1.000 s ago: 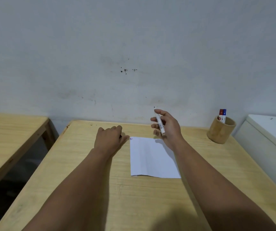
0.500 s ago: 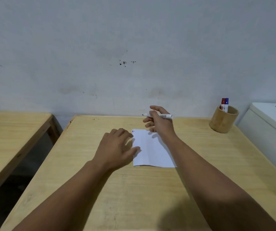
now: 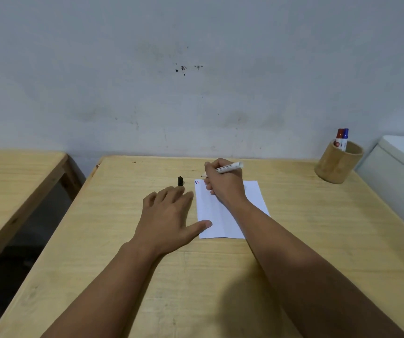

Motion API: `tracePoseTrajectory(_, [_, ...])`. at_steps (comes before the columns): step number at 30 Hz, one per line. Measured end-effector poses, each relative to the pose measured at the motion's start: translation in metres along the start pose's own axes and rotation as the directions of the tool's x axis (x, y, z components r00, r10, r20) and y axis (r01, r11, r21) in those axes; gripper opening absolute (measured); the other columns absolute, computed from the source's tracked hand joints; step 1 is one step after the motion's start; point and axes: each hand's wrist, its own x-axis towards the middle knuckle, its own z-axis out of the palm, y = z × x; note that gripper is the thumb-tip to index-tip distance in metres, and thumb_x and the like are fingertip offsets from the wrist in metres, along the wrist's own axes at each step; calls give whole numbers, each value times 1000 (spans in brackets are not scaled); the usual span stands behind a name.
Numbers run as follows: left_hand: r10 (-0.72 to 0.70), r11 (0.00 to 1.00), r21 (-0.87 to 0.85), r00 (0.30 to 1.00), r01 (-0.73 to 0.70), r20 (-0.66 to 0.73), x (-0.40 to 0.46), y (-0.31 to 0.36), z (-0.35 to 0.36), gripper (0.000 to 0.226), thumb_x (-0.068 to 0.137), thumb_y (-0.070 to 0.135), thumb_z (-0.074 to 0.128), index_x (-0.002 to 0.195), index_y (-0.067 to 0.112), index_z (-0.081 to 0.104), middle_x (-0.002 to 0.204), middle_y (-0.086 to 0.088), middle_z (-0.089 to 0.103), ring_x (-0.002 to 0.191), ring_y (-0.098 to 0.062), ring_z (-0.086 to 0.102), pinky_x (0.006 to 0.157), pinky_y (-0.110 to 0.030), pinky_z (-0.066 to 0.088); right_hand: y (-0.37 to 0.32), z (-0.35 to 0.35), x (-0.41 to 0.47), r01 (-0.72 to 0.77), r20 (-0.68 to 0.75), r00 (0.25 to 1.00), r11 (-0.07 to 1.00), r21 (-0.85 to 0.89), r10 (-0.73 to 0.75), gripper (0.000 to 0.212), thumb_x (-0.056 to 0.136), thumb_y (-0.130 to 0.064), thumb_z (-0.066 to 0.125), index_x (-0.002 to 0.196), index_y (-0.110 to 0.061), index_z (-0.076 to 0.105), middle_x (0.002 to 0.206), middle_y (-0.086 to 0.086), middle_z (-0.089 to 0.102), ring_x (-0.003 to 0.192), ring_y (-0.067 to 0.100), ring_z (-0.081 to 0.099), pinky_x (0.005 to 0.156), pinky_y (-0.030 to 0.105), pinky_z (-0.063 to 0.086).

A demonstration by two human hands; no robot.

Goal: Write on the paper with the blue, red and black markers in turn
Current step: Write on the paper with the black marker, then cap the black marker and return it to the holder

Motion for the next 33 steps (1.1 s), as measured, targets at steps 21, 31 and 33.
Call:
tracePoseTrajectory(21, [-57,998,30,985,53,163,-5,3,-6,110,76,96,24,162,27,26,174,1,13,161,-20,2,128,-55,1,8,3,4,97,43,995,984,-148,-92,33,81,-27,67,51,-22,56,59,8,66,55,21,68,63,38,58])
tracePoseTrajectory(31, [-258,926,-320,955,202,-145,28,-4,-16,66,90,57,65,148,34,46,146,9,54,125,-15,60,95,-44,52,-5,1,0,53,93,994,998,14,-54,51,86,-55,83,80,-8,61,62,5,64,57,20,60,57,35,50])
tracePoseTrajectory(33, [-264,931,-287,958,224,-111,46,-11,-13,55,93,44,65,145,33,53,142,6,58,121,-19,62,93,-44,53,-12,-3,-2,71,96,993,996,46,-75,52,86,-54,85,79,-9,60,62,2,61,57,19,54,55,32,46])
